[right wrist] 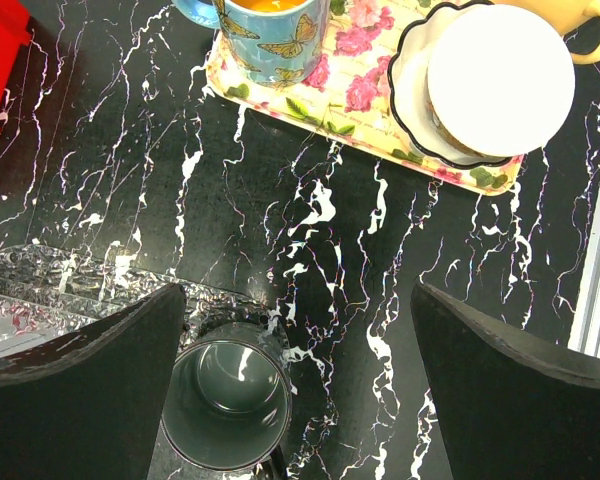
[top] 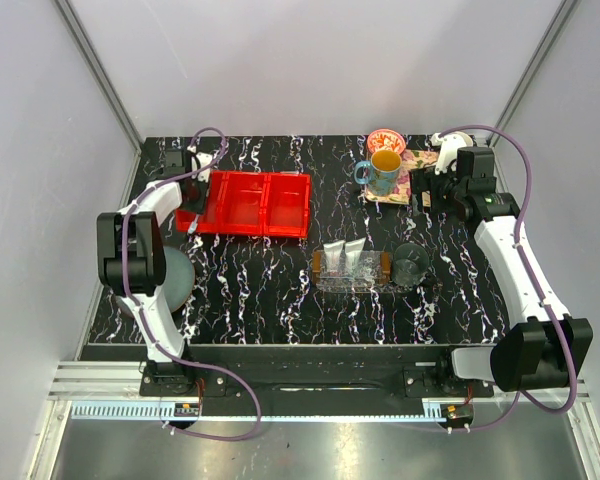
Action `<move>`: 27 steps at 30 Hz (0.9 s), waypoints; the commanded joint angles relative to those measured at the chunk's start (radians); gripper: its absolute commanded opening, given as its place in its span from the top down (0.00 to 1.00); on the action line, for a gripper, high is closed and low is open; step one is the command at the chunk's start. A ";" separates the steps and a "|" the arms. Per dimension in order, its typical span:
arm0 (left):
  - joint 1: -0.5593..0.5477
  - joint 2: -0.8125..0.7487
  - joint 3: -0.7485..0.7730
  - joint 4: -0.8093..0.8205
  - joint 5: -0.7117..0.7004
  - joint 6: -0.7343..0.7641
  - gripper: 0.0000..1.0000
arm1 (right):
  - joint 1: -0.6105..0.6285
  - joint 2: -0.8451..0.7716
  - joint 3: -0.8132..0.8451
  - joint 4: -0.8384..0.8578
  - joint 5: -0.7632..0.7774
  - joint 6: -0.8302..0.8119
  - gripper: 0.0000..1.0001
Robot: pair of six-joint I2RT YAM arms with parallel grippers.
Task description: Prepare toiletry sets of a toothbrush and toothpaste on the tray
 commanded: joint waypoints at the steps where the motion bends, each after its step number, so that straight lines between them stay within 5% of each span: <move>1: 0.008 0.023 0.030 0.027 -0.013 0.013 0.65 | -0.005 -0.014 0.000 0.036 -0.021 -0.010 0.00; 27: 0.009 0.014 0.030 0.010 0.016 0.002 0.87 | -0.006 -0.022 0.005 0.033 -0.021 -0.013 0.00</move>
